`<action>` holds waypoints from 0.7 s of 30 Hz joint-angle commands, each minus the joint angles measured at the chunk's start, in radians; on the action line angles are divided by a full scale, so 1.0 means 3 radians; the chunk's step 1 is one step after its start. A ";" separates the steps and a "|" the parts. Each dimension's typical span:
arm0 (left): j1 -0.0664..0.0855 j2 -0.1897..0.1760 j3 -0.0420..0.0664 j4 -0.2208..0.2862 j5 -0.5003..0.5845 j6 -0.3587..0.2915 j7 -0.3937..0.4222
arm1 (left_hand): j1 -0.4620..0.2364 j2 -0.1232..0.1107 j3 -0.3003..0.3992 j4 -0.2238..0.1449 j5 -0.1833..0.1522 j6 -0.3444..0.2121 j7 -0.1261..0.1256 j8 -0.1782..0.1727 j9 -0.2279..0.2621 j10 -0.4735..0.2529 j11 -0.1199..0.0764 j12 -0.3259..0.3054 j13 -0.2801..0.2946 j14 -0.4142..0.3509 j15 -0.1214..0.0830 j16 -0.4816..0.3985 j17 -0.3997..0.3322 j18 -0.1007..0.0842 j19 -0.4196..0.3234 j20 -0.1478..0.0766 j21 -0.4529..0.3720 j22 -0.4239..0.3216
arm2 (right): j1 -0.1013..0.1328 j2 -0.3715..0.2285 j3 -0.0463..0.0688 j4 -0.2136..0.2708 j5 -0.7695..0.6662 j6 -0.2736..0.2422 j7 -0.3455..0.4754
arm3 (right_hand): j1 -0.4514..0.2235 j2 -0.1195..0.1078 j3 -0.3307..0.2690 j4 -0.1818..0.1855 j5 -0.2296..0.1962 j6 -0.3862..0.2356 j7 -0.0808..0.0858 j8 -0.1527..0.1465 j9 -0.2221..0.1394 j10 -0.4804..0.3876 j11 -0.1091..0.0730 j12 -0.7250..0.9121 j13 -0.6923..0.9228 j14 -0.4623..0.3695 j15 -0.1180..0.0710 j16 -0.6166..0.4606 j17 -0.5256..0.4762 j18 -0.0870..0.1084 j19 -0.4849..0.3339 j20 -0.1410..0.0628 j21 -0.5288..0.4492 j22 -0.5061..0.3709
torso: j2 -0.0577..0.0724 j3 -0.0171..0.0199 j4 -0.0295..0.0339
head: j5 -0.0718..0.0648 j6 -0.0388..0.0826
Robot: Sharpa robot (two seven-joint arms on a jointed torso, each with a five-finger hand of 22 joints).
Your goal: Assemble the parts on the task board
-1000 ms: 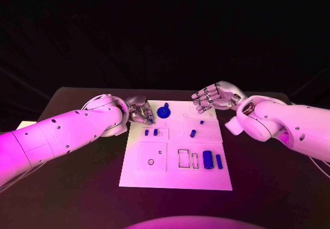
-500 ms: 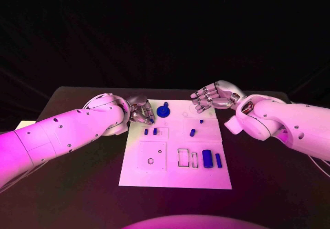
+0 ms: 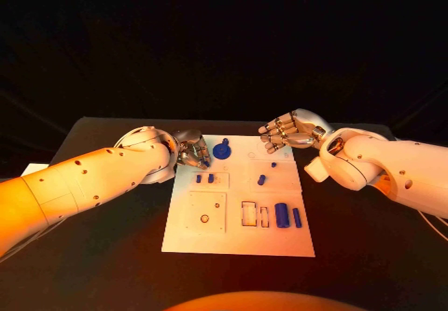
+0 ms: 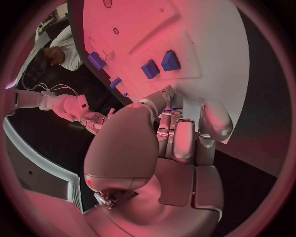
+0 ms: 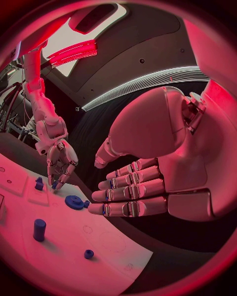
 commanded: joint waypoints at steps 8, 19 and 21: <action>-0.0018 0.0041 -0.0009 -0.0010 -0.0046 0.0113 -0.0017 | -0.0036 -0.0002 0.0021 0.0006 0.0011 0.0023 0.0006 -0.0013 0.0002 0.0023 0.0005 -0.0020 0.0005 0.0052 -0.0010 -0.0014 0.0005 -0.0028 -0.0006 -0.0009 -0.0024 -0.0008 | -0.0003 0.0008 0.0000 -0.0001 -0.0016 0.0065 0.0006 | -0.0049 -0.0003 0.0032 0.0008 -0.0015 0.0016 0.0007 -0.0011 0.0000 0.0025 0.0001 -0.0025 -0.0004 0.0025 0.0007 0.0006 -0.0005 0.0048 0.0024 0.0005 -0.0018 0.0005 | 0.0002 0.0001 -0.0004 | -0.0003 -0.0006; -0.0023 0.0055 -0.0010 -0.0016 -0.0074 0.0175 -0.0047 | -0.0041 -0.0002 0.0024 0.0005 0.0011 0.0019 0.0008 -0.0018 0.0000 0.0021 0.0006 -0.0026 0.0006 0.0050 -0.0009 -0.0018 -0.0004 -0.0028 -0.0008 -0.0008 -0.0024 -0.0007 | -0.0003 0.0005 0.0000 -0.0001 -0.0016 0.0076 0.0003 | -0.0049 -0.0003 0.0032 0.0008 -0.0015 0.0016 0.0007 -0.0011 0.0000 0.0025 0.0001 -0.0025 -0.0004 0.0025 0.0007 0.0006 -0.0005 0.0048 0.0024 0.0005 -0.0018 0.0005 | 0.0000 0.0002 0.0001 | -0.0010 -0.0013; -0.0024 0.0055 -0.0011 -0.0014 -0.0078 0.0184 -0.0050 | -0.0041 -0.0002 0.0025 0.0005 0.0011 0.0019 0.0008 -0.0018 0.0000 0.0021 0.0006 -0.0026 0.0006 0.0049 -0.0009 -0.0019 -0.0005 -0.0028 -0.0008 -0.0008 -0.0023 -0.0006 | -0.0003 0.0005 0.0000 -0.0002 -0.0016 0.0077 0.0004 | -0.0049 -0.0003 0.0032 0.0008 -0.0015 0.0016 0.0007 -0.0011 0.0000 0.0025 0.0001 -0.0025 -0.0004 0.0025 0.0007 0.0006 -0.0005 0.0048 0.0024 0.0005 -0.0018 0.0005 | 0.0000 0.0003 0.0001 | -0.0008 -0.0014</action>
